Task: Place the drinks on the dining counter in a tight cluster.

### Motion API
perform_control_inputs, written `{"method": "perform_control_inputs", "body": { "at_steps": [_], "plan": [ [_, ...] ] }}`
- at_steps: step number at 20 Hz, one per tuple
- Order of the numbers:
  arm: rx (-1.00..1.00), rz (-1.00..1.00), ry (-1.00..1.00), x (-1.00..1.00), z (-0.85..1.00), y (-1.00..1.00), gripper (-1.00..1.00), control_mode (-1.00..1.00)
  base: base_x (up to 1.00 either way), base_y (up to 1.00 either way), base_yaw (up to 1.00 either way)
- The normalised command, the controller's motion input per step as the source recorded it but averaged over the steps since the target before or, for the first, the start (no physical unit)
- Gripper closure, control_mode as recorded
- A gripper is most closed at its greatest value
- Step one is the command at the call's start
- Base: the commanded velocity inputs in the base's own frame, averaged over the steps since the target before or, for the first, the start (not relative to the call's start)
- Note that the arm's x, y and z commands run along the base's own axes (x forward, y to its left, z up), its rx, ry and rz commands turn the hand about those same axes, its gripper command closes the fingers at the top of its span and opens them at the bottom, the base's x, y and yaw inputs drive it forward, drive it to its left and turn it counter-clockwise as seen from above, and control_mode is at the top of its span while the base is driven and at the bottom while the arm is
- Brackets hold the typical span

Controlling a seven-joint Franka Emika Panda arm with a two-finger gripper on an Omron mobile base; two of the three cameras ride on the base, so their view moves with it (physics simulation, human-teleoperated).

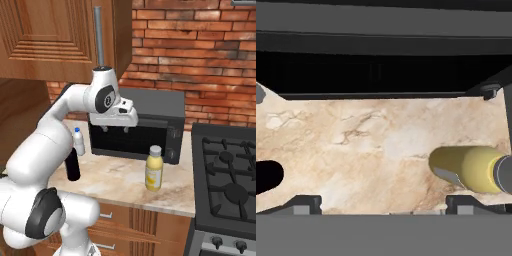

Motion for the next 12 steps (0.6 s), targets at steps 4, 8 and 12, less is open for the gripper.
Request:
{"method": "perform_control_inputs", "body": {
  "at_steps": [4,8,12],
  "plan": [
    [0.18,-0.04,-0.02,-0.17,0.02,-1.00,-1.00,-1.00,0.00,0.00,0.00],
    [0.18,0.00,-0.04,-0.18,0.00,-0.93,-1.00,-1.00,0.00,0.00,0.00],
    [0.15,0.00,-0.05,-0.07,0.00,-0.86,-1.00,-1.00,0.00,0.00,0.00]
  ]
}}
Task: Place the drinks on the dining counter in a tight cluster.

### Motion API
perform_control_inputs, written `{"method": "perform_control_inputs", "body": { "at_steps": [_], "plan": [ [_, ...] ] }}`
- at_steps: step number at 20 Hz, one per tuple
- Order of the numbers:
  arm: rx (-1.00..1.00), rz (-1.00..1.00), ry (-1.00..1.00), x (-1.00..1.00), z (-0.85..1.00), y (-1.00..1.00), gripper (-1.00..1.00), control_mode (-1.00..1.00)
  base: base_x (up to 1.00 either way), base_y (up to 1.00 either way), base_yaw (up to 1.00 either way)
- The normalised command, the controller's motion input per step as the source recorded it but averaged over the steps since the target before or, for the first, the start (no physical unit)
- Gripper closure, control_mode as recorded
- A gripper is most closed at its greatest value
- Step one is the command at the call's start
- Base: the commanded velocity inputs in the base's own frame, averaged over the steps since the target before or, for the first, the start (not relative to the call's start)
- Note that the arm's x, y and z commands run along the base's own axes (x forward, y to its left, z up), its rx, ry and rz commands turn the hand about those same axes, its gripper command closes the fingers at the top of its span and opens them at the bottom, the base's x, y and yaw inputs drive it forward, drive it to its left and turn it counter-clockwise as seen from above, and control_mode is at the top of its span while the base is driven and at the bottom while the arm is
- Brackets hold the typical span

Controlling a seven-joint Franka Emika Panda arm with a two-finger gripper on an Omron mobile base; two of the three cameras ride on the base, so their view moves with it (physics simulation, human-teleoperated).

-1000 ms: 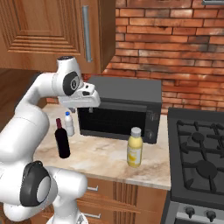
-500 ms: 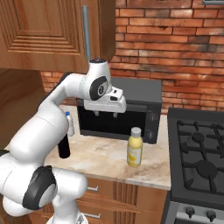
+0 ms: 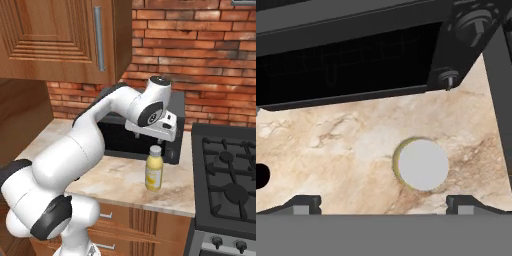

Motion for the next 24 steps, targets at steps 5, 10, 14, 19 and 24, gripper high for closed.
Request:
{"method": "perform_control_inputs", "body": {
  "at_steps": [5,10,14,19,24],
  "plan": [
    [0.06,0.00,-0.02,-0.03,-0.11,-0.50,-1.00,-1.00,0.00,0.00,0.00],
    [0.00,0.00,0.00,0.02,-0.15,0.00,-1.00,-1.00,0.00,0.00,0.00],
    [0.00,0.00,0.00,0.03,-0.07,0.00,-1.00,-1.00,0.00,0.00,0.00],
    [-0.03,0.00,-0.04,-0.05,0.00,0.19,-1.00,-1.00,0.00,0.00,0.00],
    [-0.12,0.00,-0.02,-0.12,0.00,0.49,-1.00,-1.00,0.00,0.00,0.00]
  ]
}}
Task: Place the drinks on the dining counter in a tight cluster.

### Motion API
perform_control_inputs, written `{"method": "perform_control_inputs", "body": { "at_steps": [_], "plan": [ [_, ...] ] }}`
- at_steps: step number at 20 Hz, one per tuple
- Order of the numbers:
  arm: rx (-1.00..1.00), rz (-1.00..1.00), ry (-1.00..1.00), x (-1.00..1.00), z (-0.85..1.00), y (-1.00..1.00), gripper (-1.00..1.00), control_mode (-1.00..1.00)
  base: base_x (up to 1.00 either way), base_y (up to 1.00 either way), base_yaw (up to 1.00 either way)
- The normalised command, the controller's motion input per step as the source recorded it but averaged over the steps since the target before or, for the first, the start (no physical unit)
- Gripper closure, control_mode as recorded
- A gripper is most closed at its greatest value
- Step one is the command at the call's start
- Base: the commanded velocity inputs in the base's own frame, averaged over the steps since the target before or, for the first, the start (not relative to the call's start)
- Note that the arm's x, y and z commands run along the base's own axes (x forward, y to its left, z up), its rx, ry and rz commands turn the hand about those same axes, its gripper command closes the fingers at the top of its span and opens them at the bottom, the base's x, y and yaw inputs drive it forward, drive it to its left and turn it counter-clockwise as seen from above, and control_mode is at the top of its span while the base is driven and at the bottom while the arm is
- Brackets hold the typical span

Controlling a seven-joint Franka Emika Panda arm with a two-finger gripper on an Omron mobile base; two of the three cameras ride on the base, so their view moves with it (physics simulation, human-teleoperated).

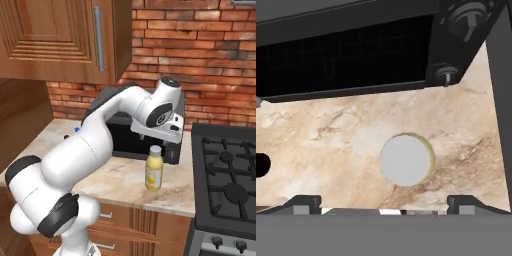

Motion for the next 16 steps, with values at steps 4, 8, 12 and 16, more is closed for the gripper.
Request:
{"method": "perform_control_inputs", "body": {
  "at_steps": [4,8,12,16],
  "plan": [
    [-0.12,0.00,0.00,-0.13,0.00,0.24,-1.00,-1.00,0.00,0.00,0.00],
    [-0.09,0.00,0.00,-0.05,0.00,0.01,-1.00,-1.00,0.00,0.00,0.00],
    [-0.04,0.00,0.00,0.05,0.00,-0.26,-1.00,-1.00,0.00,0.00,0.00],
    [0.00,0.00,0.00,0.02,0.00,-0.21,-1.00,-1.00,0.00,0.00,0.00]
  ]
}}
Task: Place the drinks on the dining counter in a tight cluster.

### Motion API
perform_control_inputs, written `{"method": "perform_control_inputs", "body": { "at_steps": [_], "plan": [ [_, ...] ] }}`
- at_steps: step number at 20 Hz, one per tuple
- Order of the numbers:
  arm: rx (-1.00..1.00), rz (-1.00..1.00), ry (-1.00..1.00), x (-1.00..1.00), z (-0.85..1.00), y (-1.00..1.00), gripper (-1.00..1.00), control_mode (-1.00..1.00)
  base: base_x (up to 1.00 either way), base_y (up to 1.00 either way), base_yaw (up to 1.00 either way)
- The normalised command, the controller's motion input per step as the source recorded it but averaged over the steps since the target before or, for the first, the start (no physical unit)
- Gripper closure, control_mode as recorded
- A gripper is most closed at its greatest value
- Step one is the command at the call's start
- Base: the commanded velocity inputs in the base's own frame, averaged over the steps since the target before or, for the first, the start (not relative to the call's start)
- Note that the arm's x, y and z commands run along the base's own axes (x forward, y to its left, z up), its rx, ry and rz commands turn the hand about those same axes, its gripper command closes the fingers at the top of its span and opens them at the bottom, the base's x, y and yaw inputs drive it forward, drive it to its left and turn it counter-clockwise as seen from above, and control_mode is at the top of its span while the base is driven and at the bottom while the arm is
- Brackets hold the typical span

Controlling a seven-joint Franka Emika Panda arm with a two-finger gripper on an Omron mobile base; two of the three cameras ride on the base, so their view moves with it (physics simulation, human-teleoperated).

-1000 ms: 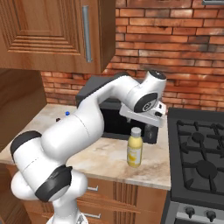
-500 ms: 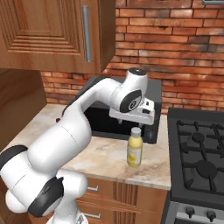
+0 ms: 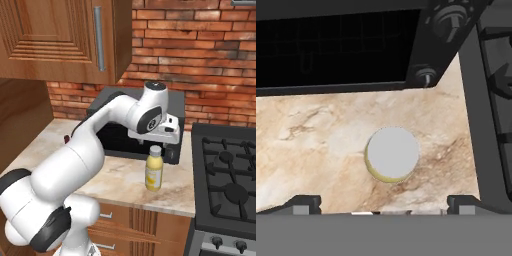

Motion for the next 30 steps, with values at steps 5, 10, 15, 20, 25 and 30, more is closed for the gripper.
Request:
{"method": "perform_control_inputs", "body": {
  "at_steps": [5,10,15,20,25,30],
  "plan": [
    [0.00,0.00,0.00,0.14,-0.01,0.00,-1.00,-1.00,0.00,0.00,0.00],
    [-0.03,0.00,0.00,0.09,-0.02,0.03,-1.00,-1.00,0.00,0.00,0.00],
    [-0.04,0.00,0.06,0.19,-0.04,0.01,-1.00,-1.00,0.00,0.00,0.00],
    [-0.01,0.00,0.09,0.01,0.00,0.00,-1.00,-1.00,0.00,0.00,0.00],
    [-0.03,-0.01,0.17,0.10,-0.01,0.00,-1.00,-1.00,0.00,0.00,0.00],
    [0.00,0.00,0.09,0.01,-0.11,-0.01,-1.00,-1.00,0.00,0.00,0.00]
  ]
}}
